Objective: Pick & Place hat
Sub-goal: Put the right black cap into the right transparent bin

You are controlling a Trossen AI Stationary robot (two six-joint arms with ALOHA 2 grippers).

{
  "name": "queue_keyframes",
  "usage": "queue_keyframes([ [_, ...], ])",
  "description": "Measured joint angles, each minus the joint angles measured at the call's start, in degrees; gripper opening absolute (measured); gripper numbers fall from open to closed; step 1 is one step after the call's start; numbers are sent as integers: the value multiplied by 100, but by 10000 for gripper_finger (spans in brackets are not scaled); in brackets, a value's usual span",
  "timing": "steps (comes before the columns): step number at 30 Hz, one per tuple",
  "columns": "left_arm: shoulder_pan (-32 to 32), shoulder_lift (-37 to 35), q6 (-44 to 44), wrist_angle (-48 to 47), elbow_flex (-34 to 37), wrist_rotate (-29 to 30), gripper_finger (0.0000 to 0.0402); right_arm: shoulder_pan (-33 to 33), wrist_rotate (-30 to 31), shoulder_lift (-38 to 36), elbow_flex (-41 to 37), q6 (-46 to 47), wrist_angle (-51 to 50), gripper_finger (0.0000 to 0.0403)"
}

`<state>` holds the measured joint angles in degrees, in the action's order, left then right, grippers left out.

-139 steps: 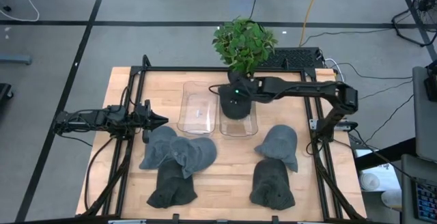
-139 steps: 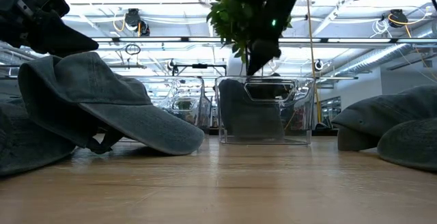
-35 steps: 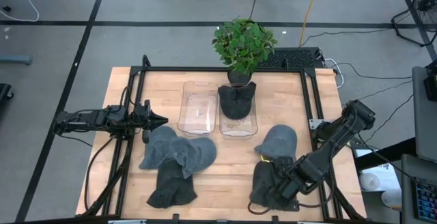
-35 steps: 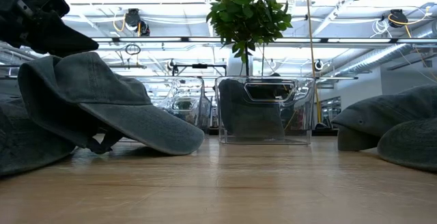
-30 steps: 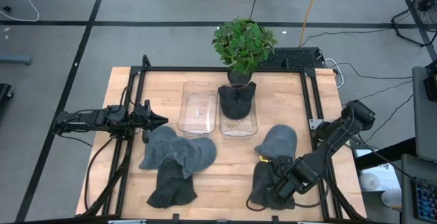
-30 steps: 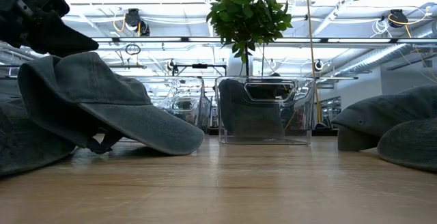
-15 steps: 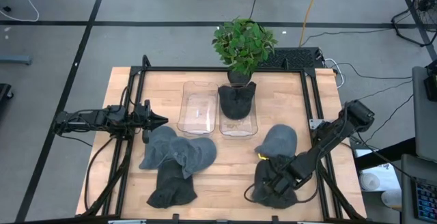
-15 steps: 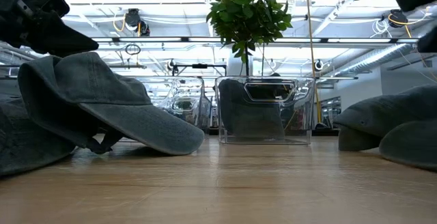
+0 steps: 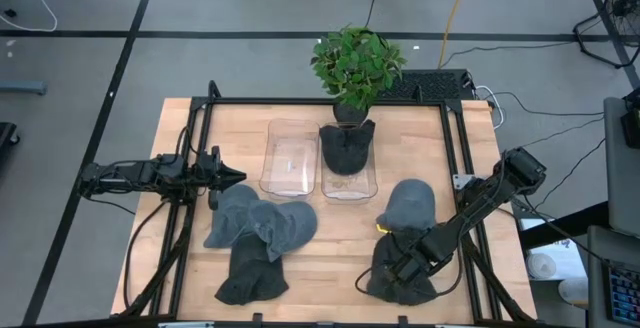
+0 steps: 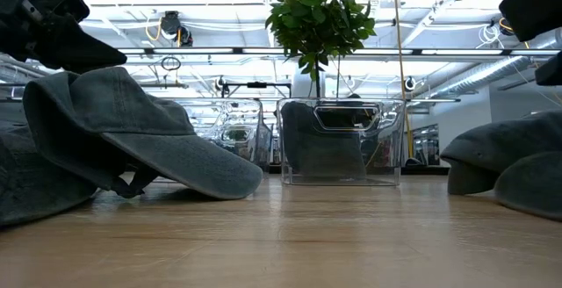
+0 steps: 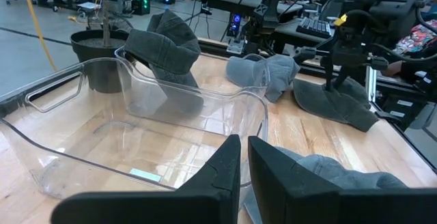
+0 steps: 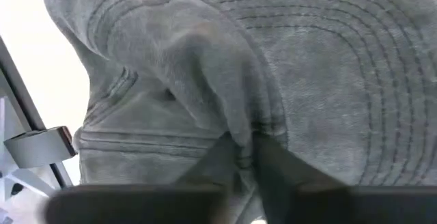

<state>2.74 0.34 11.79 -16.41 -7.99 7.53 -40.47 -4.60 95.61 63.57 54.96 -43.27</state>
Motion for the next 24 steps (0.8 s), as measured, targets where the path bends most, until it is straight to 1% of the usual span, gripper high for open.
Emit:
queue_keyframes([
  [1,1,1,0,-2,0,0,35,0,-2,0,0,-28,22,12],
  [4,1,1,0,0,0,0,35,12,-6,0,0,56,152,5],
  [8,0,2,0,-2,0,0,35,71,-51,-29,35,121,437,2],
  [11,1,1,0,-2,0,0,35,152,-130,-104,166,138,463,1],
  [14,1,1,0,-2,0,0,35,232,-111,-191,397,118,124,1],
  [18,2,1,0,-1,0,0,35,319,37,-246,876,-79,-650,1],
  [24,0,1,0,-2,0,0,35,481,-1,-247,1609,-295,-1526,1],
])
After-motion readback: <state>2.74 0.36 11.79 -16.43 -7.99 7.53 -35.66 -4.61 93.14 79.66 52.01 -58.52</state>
